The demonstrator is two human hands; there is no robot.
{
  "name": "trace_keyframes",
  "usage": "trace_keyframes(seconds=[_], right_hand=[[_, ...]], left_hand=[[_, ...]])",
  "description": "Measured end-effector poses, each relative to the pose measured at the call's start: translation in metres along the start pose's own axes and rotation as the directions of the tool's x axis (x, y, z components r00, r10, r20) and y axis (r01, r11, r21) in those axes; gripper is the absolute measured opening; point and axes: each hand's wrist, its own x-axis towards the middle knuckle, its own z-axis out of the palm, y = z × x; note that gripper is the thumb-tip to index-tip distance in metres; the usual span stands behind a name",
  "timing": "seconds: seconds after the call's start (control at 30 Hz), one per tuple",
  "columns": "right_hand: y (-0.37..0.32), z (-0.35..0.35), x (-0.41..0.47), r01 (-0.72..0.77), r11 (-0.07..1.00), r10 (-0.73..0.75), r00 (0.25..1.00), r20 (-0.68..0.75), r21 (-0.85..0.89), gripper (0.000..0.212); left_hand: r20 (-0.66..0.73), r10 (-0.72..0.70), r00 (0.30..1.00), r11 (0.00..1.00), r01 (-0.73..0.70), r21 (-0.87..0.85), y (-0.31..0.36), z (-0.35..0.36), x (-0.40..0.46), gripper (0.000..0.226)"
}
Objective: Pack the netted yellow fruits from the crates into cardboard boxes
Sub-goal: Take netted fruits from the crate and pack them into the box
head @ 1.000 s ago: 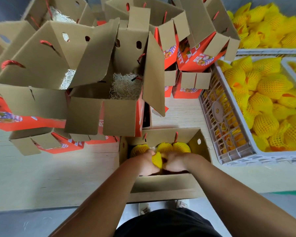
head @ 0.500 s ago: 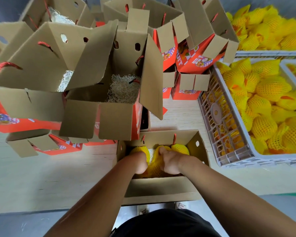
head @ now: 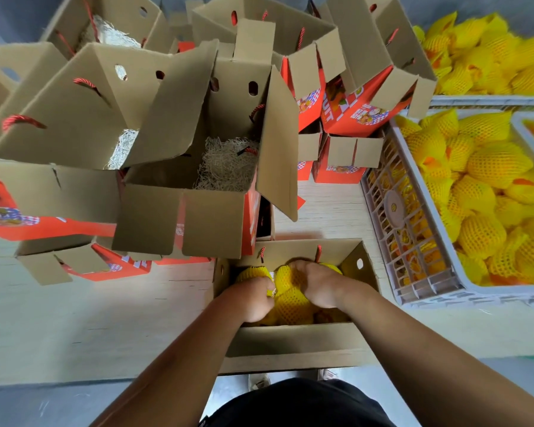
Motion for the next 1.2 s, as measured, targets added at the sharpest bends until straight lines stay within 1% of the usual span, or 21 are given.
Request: trace_keyframes(seconds=[0.07,0.13,0.23,0.3,0.37,0.43,0.5,0.57,0.67,0.77,0.8,0.83,0.9,0.93,0.97,1.0,1.03,1.07,1.1,1.13,1.2], right_hand=[[0.005,-0.005,-0.007,0.017,1.0,-0.016,0.999,-0.049,0.015,0.06],[0.007,-0.007,-0.015,0.037,0.999,-0.036,0.997,-0.074,0.02,0.054],[0.005,-0.011,-0.029,0.138,0.987,-0.128,0.985,-0.118,0.079,0.039],[0.001,-0.018,-0.043,0.239,0.954,-0.198,0.957,-0.213,0.183,0.029],[0.002,-0.031,-0.057,0.322,0.912,-0.22,0.908,-0.358,0.256,0.034],[0.006,-0.045,-0.069,0.397,0.877,-0.228,0.84,-0.492,0.272,0.04],[0.02,-0.061,-0.084,0.462,0.84,-0.211,0.762,-0.613,0.285,0.039],[0.039,-0.077,-0.096,0.494,0.816,-0.162,0.694,-0.702,0.3,0.035],[0.08,-0.102,-0.109,0.497,0.814,-0.08,0.608,-0.79,0.3,0.037],[0.139,-0.126,-0.116,0.404,0.881,-0.015,0.541,-0.841,0.245,0.036],[0.163,-0.134,-0.117,0.333,0.919,0.0,0.539,-0.842,0.213,0.036],[0.187,-0.143,-0.117,0.242,0.952,0.019,0.565,-0.825,0.187,0.038],[0.233,-0.161,-0.116,0.053,0.989,0.067,0.672,-0.738,0.138,0.046],[0.252,-0.168,-0.114,-0.023,0.995,0.079,0.736,-0.673,0.092,0.049],[0.266,-0.173,-0.111,-0.09,0.996,0.077,0.796,-0.601,0.008,0.051],[0.276,-0.175,-0.106,-0.14,0.983,0.056,0.846,-0.531,-0.119,0.055],[0.282,-0.176,-0.101,-0.176,0.95,0.037,0.882,-0.469,-0.256,0.062],[0.285,-0.176,-0.097,-0.199,0.907,0.029,0.909,-0.417,-0.372,0.071],[0.287,-0.174,-0.092,-0.213,0.864,0.028,0.925,-0.378,-0.457,0.08],[0.288,-0.173,-0.089,-0.216,0.826,0.018,0.934,-0.358,-0.521,0.084],[0.294,-0.173,-0.085,-0.188,0.791,-0.043,0.933,-0.358,-0.582,0.076]], left_hand=[[-0.059,0.02,0.998,1.0,-0.019,0.024,0.002,-0.001,-0.003,0.044],[-0.128,0.082,0.988,0.997,-0.083,-0.003,0.006,-0.002,-0.008,0.04],[-0.22,0.211,0.952,0.955,-0.249,-0.164,0.023,-0.002,-0.012,0.033],[-0.294,0.262,0.919,0.896,-0.345,-0.281,0.04,0.0,-0.013,0.031],[-0.398,0.282,0.873,0.815,-0.437,-0.381,0.061,0.001,-0.011,0.031],[-0.486,0.276,0.829,0.747,-0.503,-0.435,0.08,0.0,-0.007,0.033],[-0.531,0.295,0.795,0.702,-0.557,-0.443,0.107,0.0,-0.002,0.04],[-0.547,0.334,0.768,0.664,-0.603,-0.441,0.137,0.0,0.004,0.047],[-0.534,0.408,0.74,0.648,-0.647,-0.401,0.185,0.004,0.017,0.044],[-0.514,0.477,0.713,0.648,-0.68,-0.342,0.236,0.011,0.033,0.036],[-0.502,0.497,0.707,0.647,-0.688,-0.329,0.255,0.014,0.039,0.035],[-0.488,0.512,0.707,0.649,-0.69,-0.319,0.273,0.018,0.046,0.034],[-0.471,0.537,0.7,0.667,-0.694,-0.271,0.309,0.026,0.062,0.032],[-0.478,0.55,0.684,0.692,-0.694,-0.198,0.325,0.03,0.073,0.031],[-0.489,0.564,0.665,0.734,-0.675,-0.071,0.338,0.033,0.086,0.03],[-0.486,0.582,0.652,0.778,-0.621,0.097,0.349,0.035,0.099,0.031],[-0.459,0.596,0.659,0.8,-0.536,0.268,0.356,0.037,0.11,0.034],[-0.414,0.594,0.69,0.797,-0.434,0.42,0.36,0.039,0.119,0.037],[-0.372,0.575,0.729,0.77,-0.328,0.547,0.361,0.041,0.126,0.04],[-0.348,0.548,0.761,0.731,-0.234,0.641,0.361,0.045,0.13,0.041],[-0.36,0.51,0.781,0.682,-0.112,0.723,0.36,0.055,0.13,0.036]])
